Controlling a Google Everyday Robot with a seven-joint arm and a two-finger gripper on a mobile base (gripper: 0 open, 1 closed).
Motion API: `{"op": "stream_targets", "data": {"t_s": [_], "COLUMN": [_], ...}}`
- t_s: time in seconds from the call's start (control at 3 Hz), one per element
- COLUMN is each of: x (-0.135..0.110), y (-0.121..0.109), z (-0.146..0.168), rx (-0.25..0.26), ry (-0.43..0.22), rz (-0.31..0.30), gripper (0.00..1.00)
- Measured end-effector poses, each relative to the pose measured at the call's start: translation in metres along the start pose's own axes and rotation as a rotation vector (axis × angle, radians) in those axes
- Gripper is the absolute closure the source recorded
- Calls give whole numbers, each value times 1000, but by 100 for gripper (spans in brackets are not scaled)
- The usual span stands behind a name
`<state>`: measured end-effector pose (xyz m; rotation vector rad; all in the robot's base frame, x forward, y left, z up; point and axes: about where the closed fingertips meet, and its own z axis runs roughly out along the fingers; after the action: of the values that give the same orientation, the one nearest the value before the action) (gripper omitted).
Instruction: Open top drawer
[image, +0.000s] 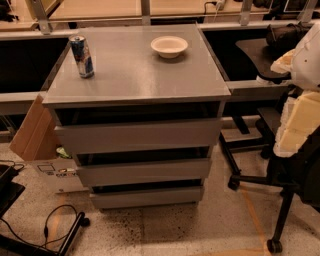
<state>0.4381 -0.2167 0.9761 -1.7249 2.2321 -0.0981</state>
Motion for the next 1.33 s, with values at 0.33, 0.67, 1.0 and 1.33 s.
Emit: {"op": "stream_targets", "data": {"t_s": [0.33, 0.67, 1.0, 1.33], "x": [0, -8, -17, -21], "y": [0, -5, -5, -9], "z": [0, 33, 118, 195], "rx": [0, 14, 5, 4], "ry": [0, -9, 0, -10], "rz": [0, -36, -105, -142], "gripper": [0, 0, 0, 0]}}
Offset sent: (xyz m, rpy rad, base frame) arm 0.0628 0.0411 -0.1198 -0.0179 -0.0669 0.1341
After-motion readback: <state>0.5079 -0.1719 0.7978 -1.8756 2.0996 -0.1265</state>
